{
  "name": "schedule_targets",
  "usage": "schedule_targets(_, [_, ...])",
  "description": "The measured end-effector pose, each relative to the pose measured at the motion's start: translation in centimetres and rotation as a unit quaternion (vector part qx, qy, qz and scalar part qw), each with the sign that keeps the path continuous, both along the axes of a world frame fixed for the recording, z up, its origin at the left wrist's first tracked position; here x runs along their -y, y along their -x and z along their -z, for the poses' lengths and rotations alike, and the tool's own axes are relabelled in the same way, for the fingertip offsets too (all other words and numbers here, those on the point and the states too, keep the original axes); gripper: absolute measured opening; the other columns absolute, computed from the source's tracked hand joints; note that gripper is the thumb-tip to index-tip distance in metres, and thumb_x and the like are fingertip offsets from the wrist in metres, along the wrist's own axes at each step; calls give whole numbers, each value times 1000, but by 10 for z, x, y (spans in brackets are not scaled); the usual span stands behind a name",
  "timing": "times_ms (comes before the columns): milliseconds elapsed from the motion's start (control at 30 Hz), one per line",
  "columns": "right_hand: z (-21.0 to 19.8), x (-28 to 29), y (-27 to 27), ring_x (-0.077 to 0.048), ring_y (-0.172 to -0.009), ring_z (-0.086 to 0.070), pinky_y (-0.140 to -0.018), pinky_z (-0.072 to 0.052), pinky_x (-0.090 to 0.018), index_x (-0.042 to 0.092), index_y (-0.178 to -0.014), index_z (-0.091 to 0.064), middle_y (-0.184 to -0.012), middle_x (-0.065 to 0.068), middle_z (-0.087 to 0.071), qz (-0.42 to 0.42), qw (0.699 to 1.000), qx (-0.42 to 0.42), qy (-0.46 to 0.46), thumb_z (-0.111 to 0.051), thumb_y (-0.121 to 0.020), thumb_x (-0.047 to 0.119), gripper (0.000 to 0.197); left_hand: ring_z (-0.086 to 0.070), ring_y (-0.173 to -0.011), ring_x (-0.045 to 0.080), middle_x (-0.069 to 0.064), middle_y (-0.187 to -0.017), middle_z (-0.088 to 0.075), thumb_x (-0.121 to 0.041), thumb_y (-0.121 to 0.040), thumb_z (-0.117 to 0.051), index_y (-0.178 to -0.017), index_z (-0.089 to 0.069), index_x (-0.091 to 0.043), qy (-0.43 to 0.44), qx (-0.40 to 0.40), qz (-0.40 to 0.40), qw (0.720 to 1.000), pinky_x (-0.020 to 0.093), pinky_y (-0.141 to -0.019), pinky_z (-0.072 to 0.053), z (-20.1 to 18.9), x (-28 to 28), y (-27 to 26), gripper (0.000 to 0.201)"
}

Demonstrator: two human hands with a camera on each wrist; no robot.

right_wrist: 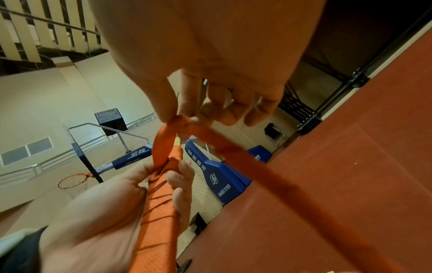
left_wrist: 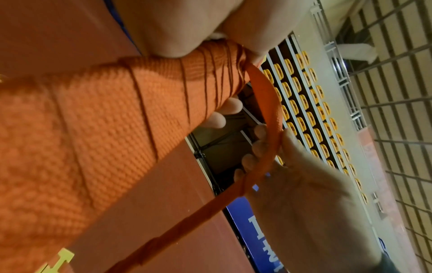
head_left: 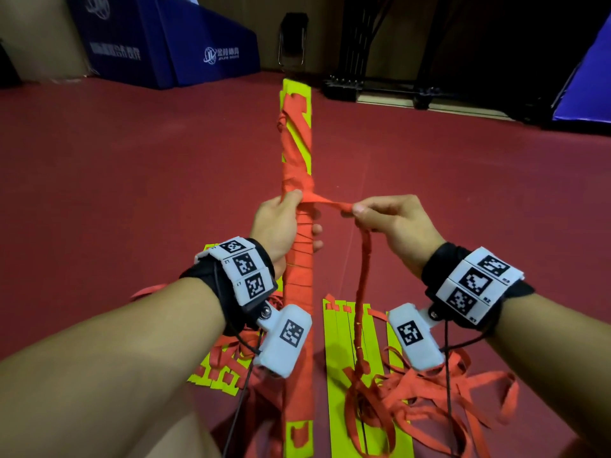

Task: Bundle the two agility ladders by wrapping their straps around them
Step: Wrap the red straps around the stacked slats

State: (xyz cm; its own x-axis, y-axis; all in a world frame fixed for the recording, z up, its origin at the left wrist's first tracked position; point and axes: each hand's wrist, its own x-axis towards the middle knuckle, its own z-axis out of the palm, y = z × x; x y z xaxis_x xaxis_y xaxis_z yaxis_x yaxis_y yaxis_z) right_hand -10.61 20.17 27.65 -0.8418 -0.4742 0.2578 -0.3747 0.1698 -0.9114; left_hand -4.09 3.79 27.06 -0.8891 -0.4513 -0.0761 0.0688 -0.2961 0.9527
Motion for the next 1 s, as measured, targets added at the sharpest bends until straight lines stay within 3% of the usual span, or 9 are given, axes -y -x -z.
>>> schedule_targets(133, [8, -3, 3, -7, -66, -58, -68, -46, -22, 16, -73, -75, -69, 2, -69, -11, 999, -38, -24, -77, -86, 15, 13, -58, -49, 15, 8, -71, -62, -23, -105, -48, -91, -61, -8, -15, 11, -3, 1000, 32, -49, -54, 1, 7, -2, 24])
schedule_targets(333, [6, -2, -5, -7, -67, -56, -67, -45, -17, 11, -63, -59, -79, 2, -64, -108, 988, -85, -64, -84, -76, 7, 29, -59, -48, 18, 11, -64, -61, -28, -104, -48, -96, -61, -4, -31, 21, -9, 999, 32, -47, -56, -1, 11, -1, 28])
schedule_targets(433, [10, 2, -11, -13, -56, -57, -53, -45, -21, 10, -71, -57, -78, -6, -68, -160, 983, -21, -87, -79, -81, 4, 25, -58, -47, 24, 12, -59, -61, -33, -104, -48, -106, -63, -3, -38, 37, 1, 999, 32, -49, -56, -1, 14, -1, 33])
schedule_targets(533, [12, 8, -13, -15, -46, -50, -45, -40, -22, 7, -81, -57, -67, -7, -67, -122, 990, -11, -68, -70, -91, 12, 18, -58, -49, 25, 13, -62, -61, -33, -104, -48, -104, -65, -2, -37, 35, 20, 999, 32, -48, -55, -3, 13, -4, 35])
schedule_targets(667, [10, 13, -4, -9, -68, -63, -61, -50, -29, 15, -91, -62, -81, 2, -69, -21, 999, -37, -21, -57, -101, 22, 14, -64, -52, 19, 13, -67, -64, -26, -106, -48, -91, -65, -2, -30, 1, 62, 998, 34, -51, -57, -7, 5, -9, 33])
schedule_targets(733, [11, 16, -3, -13, -79, -67, -73, -54, -34, 20, -101, -60, -91, 2, -68, -43, 999, 28, 12, -52, -103, 23, 9, -65, -50, 18, 10, -68, -68, -27, -107, -47, -99, -64, -3, -12, -4, 100, 995, 34, -48, -57, -7, 0, -12, 31])
schedule_targets(800, [13, 19, -6, -15, -76, -68, -71, -53, -36, 21, -110, -58, -87, 2, -67, -62, 997, 53, 3, -51, -104, 26, 12, -63, -47, 18, 12, -69, -67, -27, -107, -47, -113, -61, -2, 7, -17, 132, 991, 32, -44, -56, -6, -4, -14, 29])
schedule_targets(900, [11, 21, -11, -11, -61, -58, -58, -43, -25, 16, -107, -62, -77, -5, -62, -79, 995, 52, -15, -53, -103, 23, 13, -65, -49, 18, 20, -86, -64, -24, -107, -49, -111, -60, -5, 37, -34, 138, 989, 31, -43, -55, -2, -7, -12, 22])
schedule_targets(1000, [3, 16, -9, 4, -54, -53, -56, -38, -11, 9, -103, -71, -74, 5, -67, -64, 996, 5, -63, -59, -100, 18, 15, -64, -49, 15, 13, -80, -63, -24, -106, -50, -102, -59, -11, 56, -32, 126, 990, 31, -42, -54, -1, -6, -11, 16])
